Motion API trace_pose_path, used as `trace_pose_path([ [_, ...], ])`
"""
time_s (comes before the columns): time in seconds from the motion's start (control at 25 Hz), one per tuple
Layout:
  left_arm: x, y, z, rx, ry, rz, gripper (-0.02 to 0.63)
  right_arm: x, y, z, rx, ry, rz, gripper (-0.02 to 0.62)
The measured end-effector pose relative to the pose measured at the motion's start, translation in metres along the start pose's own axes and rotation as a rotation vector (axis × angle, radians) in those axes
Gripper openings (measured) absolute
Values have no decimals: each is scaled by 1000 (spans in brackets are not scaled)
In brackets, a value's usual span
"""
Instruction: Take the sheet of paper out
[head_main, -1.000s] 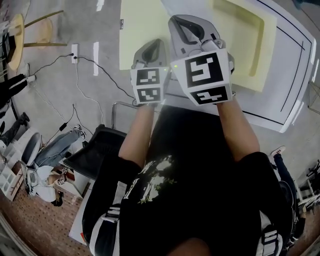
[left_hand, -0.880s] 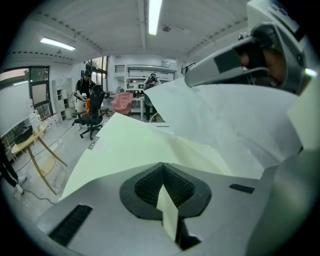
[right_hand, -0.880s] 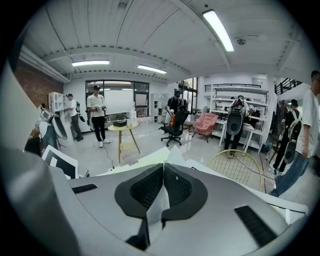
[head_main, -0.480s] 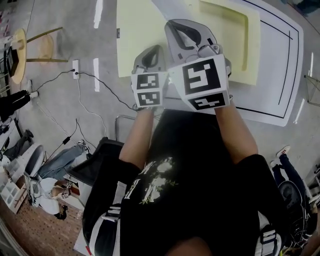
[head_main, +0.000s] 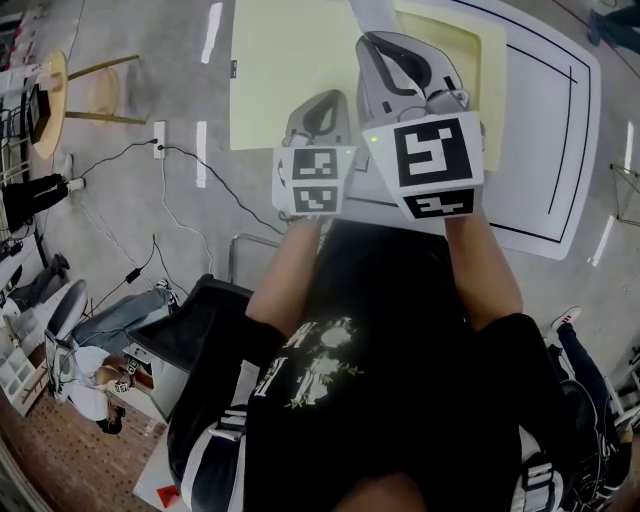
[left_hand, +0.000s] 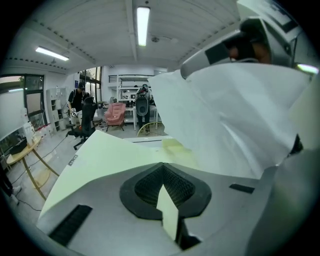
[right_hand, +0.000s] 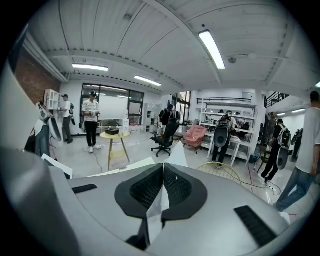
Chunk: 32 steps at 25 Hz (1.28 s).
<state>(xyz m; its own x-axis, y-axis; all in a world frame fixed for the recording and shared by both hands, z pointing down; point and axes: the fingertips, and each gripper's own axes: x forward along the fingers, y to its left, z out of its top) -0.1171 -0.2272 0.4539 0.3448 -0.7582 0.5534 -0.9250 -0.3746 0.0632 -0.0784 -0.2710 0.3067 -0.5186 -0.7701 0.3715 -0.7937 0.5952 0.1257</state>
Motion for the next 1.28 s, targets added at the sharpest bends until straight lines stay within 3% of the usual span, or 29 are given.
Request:
trace_pose_path([
  [0.44, 7, -50, 18, 26, -20, -36, -11, -42, -56, -4, -12, -11, -85, 6],
  [0.76, -11, -115, 16, 82, -33, -109, -11, -109, -72, -20, 7, -14, -153, 6],
  [1.28, 6, -196, 27, 139, -32, -210, -11, -160, -133, -44, 34, -2, -242, 6],
])
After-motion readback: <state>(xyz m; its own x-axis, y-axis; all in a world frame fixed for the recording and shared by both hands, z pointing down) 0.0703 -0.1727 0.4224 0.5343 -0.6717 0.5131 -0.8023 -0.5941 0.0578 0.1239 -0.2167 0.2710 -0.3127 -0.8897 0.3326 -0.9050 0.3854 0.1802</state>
